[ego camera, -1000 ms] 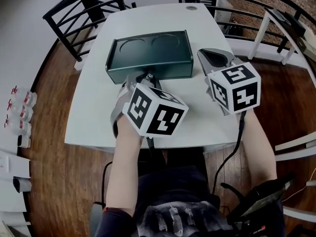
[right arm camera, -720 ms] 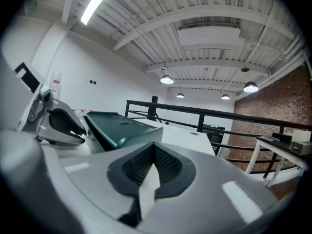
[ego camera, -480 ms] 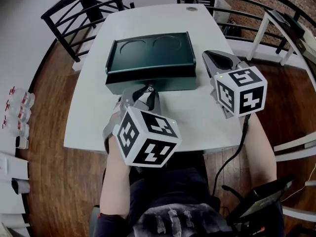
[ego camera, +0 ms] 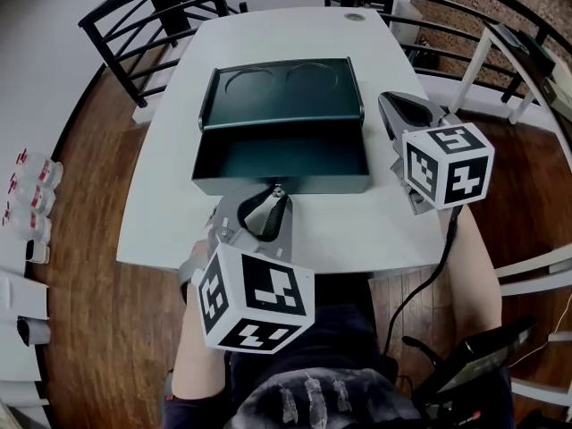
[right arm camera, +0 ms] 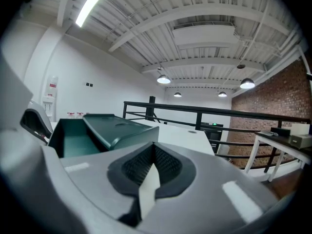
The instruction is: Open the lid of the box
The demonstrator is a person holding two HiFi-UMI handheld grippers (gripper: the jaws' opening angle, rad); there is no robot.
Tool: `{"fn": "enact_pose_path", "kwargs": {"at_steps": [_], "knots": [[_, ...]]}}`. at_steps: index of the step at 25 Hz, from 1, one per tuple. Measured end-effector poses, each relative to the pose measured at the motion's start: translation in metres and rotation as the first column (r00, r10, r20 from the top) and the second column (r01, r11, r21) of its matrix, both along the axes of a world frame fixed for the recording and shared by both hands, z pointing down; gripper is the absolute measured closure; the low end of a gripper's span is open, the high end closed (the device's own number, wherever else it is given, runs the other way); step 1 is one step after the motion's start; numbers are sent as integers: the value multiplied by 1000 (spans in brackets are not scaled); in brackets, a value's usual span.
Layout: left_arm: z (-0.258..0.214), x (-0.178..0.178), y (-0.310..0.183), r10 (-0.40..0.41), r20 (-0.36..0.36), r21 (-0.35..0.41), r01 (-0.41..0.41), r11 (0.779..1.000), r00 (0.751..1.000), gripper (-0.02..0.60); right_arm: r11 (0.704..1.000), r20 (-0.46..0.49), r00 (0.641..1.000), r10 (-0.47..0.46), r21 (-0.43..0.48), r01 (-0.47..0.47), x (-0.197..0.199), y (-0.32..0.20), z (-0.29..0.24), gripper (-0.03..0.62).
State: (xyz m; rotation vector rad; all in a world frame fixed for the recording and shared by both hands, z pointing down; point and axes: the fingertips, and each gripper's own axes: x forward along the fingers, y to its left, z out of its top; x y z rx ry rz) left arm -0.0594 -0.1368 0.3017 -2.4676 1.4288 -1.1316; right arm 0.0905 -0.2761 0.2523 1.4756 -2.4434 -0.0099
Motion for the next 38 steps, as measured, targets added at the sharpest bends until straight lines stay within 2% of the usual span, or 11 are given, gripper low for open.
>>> {"fn": "enact_pose_path", "kwargs": {"at_steps": [11, 21, 27, 30, 33, 36, 38], "knots": [[3, 0, 22, 26, -13, 12, -26, 1000, 1000, 495, 1000, 14, 1000, -5, -9, 5, 3, -1, -1, 592], [1, 10, 36, 74, -56, 9, -73, 997, 996, 500, 1000, 23, 1000, -4, -11, 5, 6, -2, -2, 592], [-1, 8, 37, 68, -67, 29, -66, 997, 995, 500, 1000, 23, 1000, -3, -8, 3, 6, -2, -2, 592], [-2, 8, 38, 65, -66, 53, -62, 997, 996, 499, 1000, 26, 1000, -3, -10, 3, 7, -2, -2, 592], [-7, 4, 40, 70, -98, 71, -64, 995, 993, 499, 1000, 27, 1000, -3, -13, 3, 7, -2, -3, 592], [-21, 3, 47, 117, -118, 125, -102, 987, 986, 558, 1000, 24, 1000, -4, -13, 5, 6, -2, -3, 592], [-36, 5, 50, 175, -165, 167, -147, 975, 971, 565, 1000, 24, 1000, -3, -11, 3, 7, -2, -4, 592]]}}
